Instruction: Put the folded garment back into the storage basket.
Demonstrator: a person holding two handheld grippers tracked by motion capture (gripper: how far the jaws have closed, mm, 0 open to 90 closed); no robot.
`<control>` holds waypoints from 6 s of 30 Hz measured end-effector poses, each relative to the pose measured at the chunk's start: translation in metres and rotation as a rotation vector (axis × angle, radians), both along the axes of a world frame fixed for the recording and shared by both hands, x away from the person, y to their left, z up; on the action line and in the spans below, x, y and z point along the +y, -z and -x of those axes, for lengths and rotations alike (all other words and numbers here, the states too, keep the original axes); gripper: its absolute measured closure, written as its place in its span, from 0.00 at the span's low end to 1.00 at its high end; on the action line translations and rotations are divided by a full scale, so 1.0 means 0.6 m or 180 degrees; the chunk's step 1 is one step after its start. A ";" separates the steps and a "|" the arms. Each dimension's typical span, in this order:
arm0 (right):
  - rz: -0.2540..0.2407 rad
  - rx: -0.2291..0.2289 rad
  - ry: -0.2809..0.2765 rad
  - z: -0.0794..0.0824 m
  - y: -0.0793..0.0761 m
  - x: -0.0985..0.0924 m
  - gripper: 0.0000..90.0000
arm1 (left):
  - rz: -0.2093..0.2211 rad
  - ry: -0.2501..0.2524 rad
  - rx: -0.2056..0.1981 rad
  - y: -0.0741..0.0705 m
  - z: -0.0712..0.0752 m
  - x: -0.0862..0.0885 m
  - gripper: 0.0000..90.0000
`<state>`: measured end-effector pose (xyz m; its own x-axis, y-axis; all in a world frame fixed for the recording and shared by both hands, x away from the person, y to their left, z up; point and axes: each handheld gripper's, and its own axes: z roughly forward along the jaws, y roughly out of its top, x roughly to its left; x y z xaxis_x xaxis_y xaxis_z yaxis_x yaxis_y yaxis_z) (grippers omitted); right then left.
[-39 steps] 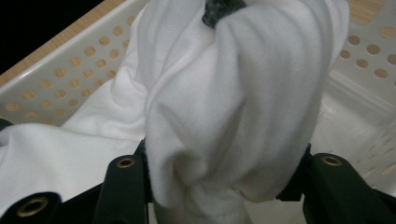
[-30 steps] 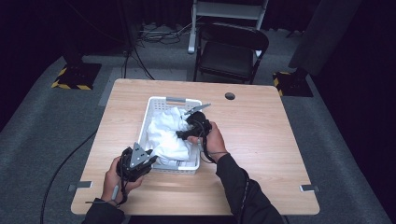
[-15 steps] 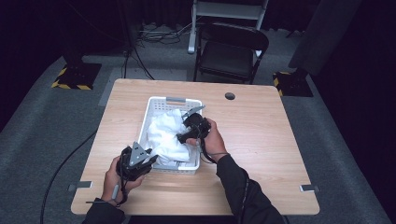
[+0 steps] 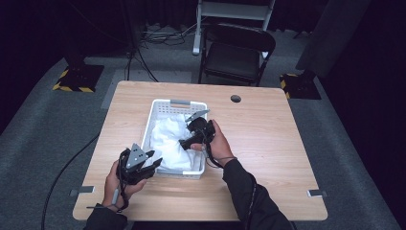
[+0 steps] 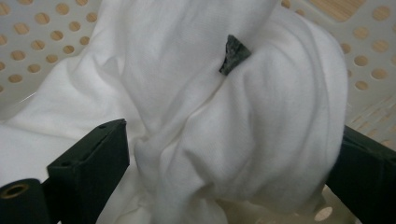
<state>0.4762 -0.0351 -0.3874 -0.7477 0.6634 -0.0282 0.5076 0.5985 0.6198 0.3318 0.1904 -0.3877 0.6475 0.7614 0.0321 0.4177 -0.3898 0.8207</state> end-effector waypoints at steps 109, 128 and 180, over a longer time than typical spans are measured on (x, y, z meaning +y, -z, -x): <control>0.0292 -0.0618 -0.0687 0.095 -0.049 -0.084 0.06 | -0.0385 0.0454 -0.0230 -0.011 0.047 -0.117 0.03; 0.0267 -0.0708 -0.0679 0.131 -0.067 -0.139 0.05 | -0.0394 0.0587 -0.0357 -0.021 0.052 -0.160 0.03; 0.0492 -0.0667 -0.0651 0.216 -0.009 -0.254 0.04 | -0.0761 0.1224 -0.0278 0.020 0.078 -0.292 0.06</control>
